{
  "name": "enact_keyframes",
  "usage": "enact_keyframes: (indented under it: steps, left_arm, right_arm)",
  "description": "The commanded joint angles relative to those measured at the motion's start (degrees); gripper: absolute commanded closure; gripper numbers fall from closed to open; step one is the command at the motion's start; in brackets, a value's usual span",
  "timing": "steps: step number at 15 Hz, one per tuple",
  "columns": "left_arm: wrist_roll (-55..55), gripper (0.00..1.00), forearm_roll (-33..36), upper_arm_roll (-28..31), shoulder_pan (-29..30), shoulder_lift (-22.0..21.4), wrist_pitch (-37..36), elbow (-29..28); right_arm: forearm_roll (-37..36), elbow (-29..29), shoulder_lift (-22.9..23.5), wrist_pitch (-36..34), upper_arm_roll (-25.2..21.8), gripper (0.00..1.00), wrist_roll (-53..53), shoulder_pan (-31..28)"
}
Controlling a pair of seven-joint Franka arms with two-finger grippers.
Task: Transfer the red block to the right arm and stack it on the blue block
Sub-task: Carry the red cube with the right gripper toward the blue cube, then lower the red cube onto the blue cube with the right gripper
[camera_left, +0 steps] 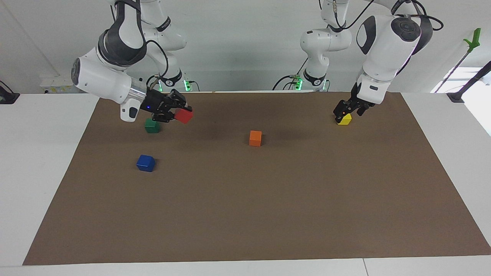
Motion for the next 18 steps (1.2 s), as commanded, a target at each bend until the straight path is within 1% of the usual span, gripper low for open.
enact_keyframes:
  steps: [1,3,4,8,9,10,12,14,15,16,18]
  left_arm:
    - [1.32,0.00,0.65,1.97,-1.88,1.55,-0.10,1.62]
    - [4.03,0.00,1.08,2.51,-3.72,3.92,-3.95,5.73]
    - [5.44,0.00,1.26,2.42,-3.90,4.01,-5.10,6.36]
    - [5.63,0.00,1.09,2.42,-3.91,3.22,-5.29,5.76]
    - [5.63,0.00,1.09,2.42,-3.99,3.22,-5.46,5.75]
    - [5.63,0.00,1.09,2.42,-3.99,3.22,-5.46,5.75]
    - [5.81,0.00,1.00,2.50,-3.91,3.66,-4.06,6.10]
    - [5.90,0.00,1.08,2.42,-3.91,3.75,-4.67,6.28]
    - [6.59,0.00,1.43,2.42,-3.91,3.92,-4.85,6.46]
    - [7.82,0.00,1.35,2.42,-3.91,4.19,-5.20,7.41]
    - [7.92,0.00,1.09,2.51,-3.91,4.89,-5.64,8.65]
  right_arm:
    - [-9.41,1.91,1.13,1.87,0.63,1.00,5.15,-0.62]
    - [-14.17,1.91,1.40,4.07,0.63,1.00,8.59,-0.61]
    - [-16.19,1.91,1.57,5.47,0.63,1.00,9.65,-0.61]
    - [-24.28,3.05,5.25,11.45,0.71,1.00,18.68,-0.44]
    - [-24.47,3.40,6.66,11.81,0.71,1.00,21.15,-0.61]
    - [-24.48,4.19,7.98,11.82,0.63,1.00,22.91,-0.88]
    - [-24.56,6.56,11.05,10.68,0.71,1.00,23.19,-1.84]
    - [-25.09,9.45,13.25,7.62,0.63,1.00,23.02,-1.67]
    - [-26.22,11.82,14.66,4.99,0.71,1.00,22.50,-1.67]
    - [-26.84,13.50,15.80,3.40,0.71,1.00,21.88,-1.50]
    - [-26.94,14.74,16.60,3.64,0.71,1.00,21.44,-1.06]
